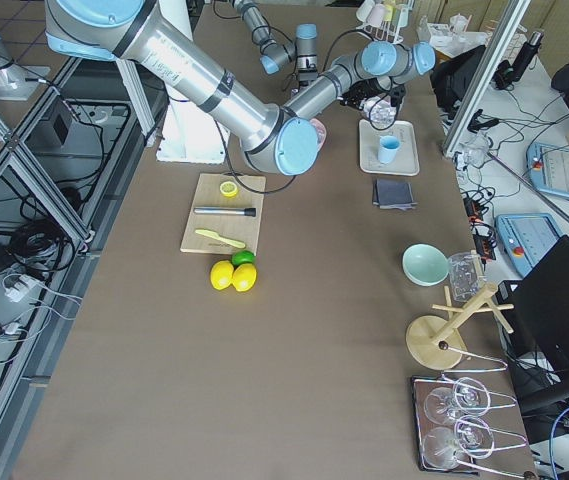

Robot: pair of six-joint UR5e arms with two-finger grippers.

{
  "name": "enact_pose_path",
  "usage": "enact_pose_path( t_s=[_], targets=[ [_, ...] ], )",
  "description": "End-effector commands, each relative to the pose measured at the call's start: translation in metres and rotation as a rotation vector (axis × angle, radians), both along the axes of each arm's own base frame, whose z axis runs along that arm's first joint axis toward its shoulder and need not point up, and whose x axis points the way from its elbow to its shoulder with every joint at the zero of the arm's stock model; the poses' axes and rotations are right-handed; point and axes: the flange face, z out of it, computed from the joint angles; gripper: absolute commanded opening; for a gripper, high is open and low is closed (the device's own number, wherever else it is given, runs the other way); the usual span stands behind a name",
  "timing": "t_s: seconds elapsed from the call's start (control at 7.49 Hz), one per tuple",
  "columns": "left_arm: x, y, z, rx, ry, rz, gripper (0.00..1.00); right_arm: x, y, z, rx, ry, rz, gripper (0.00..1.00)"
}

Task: Put ice in cup with scoop

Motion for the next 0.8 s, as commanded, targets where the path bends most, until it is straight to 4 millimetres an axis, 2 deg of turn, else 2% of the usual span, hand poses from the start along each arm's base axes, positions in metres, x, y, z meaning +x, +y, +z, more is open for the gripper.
enact_pose_path(
  t_s=[0.0, 0.67],
  targets=[
    [0.001, 0.001, 0.000, 0.001, 0.001, 0.002, 0.99, 0.005, 0.002, 0.010, -0.015, -0.081, 0.001, 0.00],
    [0.001, 0.001, 0.001, 0.000, 0.000, 0.000, 0.99, 0.009, 0.008, 0.033, -0.053, -0.105, -0.003, 0.00]
  ],
)
